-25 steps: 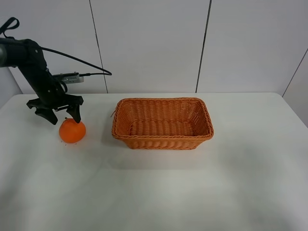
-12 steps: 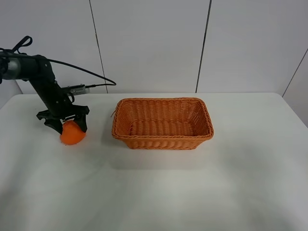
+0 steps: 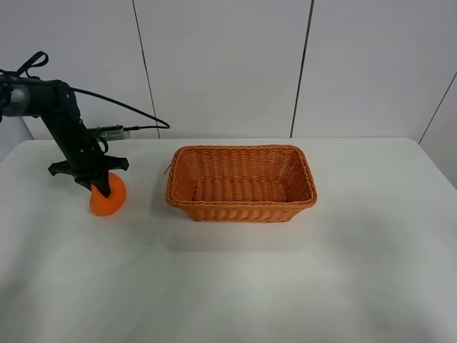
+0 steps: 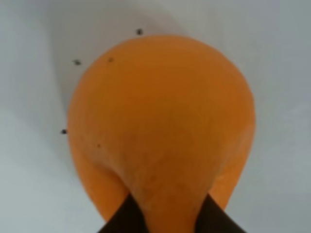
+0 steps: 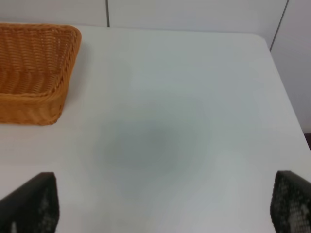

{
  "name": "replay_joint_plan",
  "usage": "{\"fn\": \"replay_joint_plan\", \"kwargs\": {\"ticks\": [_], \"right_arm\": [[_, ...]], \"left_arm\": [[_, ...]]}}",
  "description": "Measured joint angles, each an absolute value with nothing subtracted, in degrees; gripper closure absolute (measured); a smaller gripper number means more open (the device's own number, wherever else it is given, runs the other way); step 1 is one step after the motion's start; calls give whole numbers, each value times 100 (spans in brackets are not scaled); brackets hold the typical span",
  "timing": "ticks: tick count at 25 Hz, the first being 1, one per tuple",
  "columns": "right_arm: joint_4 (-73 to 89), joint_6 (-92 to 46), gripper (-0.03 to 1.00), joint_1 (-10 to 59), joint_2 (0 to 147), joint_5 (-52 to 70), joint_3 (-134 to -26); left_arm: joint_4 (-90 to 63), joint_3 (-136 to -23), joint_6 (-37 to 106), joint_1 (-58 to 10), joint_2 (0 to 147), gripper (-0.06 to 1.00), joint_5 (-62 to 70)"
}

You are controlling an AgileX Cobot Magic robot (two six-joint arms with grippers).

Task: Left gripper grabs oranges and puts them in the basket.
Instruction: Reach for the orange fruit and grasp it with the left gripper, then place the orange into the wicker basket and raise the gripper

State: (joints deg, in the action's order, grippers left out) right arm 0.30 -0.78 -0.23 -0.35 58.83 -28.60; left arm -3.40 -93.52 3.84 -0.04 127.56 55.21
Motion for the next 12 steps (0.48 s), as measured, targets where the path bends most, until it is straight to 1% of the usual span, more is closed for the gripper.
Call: {"fn": "replay_joint_plan", "kwargs": {"ticks": [5,12], "right_arm": [[30,-78,27,-23,-35,5883,-2860],[30,-78,27,-23,-35,5883,-2860]], "left_arm": [[-293,-9481,302,-4,12390,75,5812],[-316,-10240,193,-4,11648,75,6557]]}}
